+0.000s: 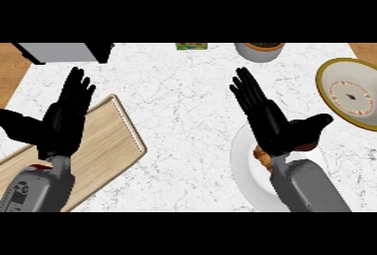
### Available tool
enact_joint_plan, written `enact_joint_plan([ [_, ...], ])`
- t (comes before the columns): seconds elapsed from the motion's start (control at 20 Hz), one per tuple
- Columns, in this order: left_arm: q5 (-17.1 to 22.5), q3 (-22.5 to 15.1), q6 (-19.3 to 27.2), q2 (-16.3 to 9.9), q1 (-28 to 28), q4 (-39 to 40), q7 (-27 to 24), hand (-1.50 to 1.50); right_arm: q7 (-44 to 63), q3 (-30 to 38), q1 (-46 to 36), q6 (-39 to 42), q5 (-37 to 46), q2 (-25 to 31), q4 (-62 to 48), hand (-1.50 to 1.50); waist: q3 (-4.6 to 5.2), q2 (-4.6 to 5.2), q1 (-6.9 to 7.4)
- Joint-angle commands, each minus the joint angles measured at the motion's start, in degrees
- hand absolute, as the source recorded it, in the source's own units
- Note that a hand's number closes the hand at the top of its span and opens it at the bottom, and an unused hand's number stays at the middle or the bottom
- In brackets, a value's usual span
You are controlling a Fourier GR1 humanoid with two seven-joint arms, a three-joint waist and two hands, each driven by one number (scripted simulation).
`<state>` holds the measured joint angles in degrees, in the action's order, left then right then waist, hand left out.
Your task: Pick the croissant from the plate and place it in the bowl
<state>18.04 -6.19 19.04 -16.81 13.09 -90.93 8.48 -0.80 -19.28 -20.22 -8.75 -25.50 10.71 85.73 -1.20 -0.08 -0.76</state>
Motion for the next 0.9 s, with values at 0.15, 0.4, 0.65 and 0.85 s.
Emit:
enact_joint_plan([
  [0.15, 0.1, -4.3, -4.3, 0.6, -1.7, -1.0, 0.5, 0.00, -2.3, -1.1, 5.0, -8.7, 18.8, 13.1, 3.8, 1.50, 1.43, -0.82, -2.52],
  [0.4, 2.9, -6.4, -7.8, 1.8, -4.6, -0.5, 1.2, 0.00, -1.8, 9.0, 11.8, -28.0, 28.9, 18.1, -0.8, -1.50, 1.44, -1.08, -6.64],
  [0.65, 2.5, -9.7, -12.3, 3.2, -7.1, 0.9, -3.2, 0.00, -6.7, -7.3, 24.7, -33.3, 45.6, 16.3, 9.8, -1.50, 1.43, -0.47, -1.90],
  [0.85, 3.0, -8.9, -12.7, 1.7, -6.3, -0.4, -0.8, 0.00, 8.6, -9.2, 27.2, -33.3, 59.9, 22.9, 12.2, -1.50, 1.78, -0.65, -1.89],
])
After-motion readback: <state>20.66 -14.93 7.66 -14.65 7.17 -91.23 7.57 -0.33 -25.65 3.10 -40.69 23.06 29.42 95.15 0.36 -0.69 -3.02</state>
